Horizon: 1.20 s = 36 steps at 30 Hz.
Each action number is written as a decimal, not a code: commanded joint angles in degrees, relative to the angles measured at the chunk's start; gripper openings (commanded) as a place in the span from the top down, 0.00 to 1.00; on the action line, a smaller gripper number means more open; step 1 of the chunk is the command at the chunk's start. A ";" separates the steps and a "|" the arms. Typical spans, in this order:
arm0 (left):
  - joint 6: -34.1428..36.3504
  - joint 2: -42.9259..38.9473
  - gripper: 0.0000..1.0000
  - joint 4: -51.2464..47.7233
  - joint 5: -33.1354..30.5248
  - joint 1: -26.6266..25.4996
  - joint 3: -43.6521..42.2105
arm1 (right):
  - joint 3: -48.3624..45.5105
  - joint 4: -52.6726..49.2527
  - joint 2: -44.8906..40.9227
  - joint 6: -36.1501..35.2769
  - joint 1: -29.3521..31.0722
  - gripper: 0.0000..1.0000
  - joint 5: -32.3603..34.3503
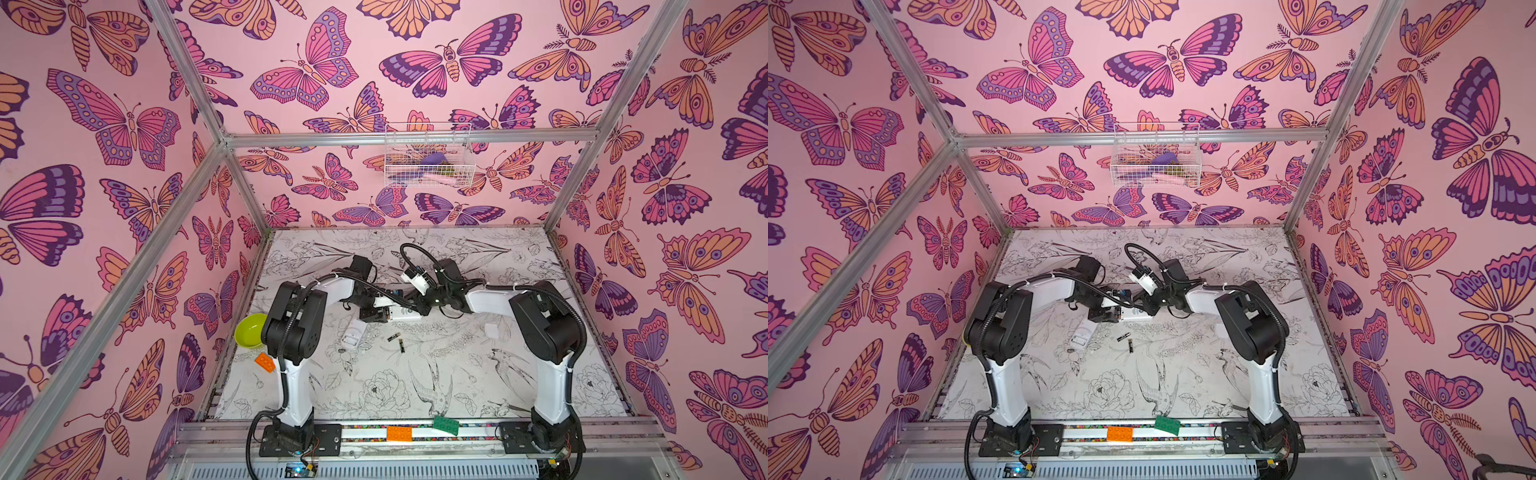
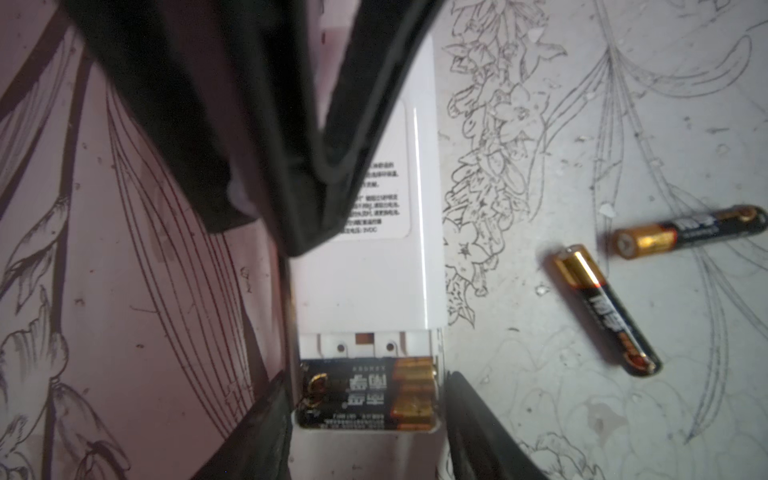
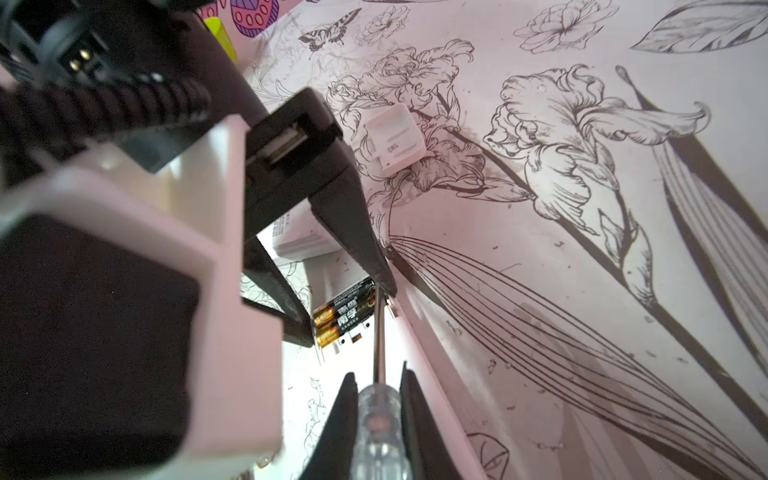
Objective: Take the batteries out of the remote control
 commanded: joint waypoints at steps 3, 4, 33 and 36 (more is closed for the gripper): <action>1.58 2.75 0.43 -2.29 -3.58 0.85 -2.90 | 5.17 -13.47 3.03 1.69 -0.45 1.00 -16.33; 1.67 2.66 0.42 -2.19 -3.59 0.85 -2.98 | 5.80 -14.28 3.17 2.05 -0.67 1.00 -17.21; -0.67 3.21 0.20 -2.11 -4.08 1.08 -1.95 | -2.49 2.69 -2.74 2.81 0.28 1.00 2.16; -0.23 3.64 0.23 -2.98 -3.92 1.12 -1.35 | -2.41 3.00 -3.04 2.84 0.28 1.00 3.71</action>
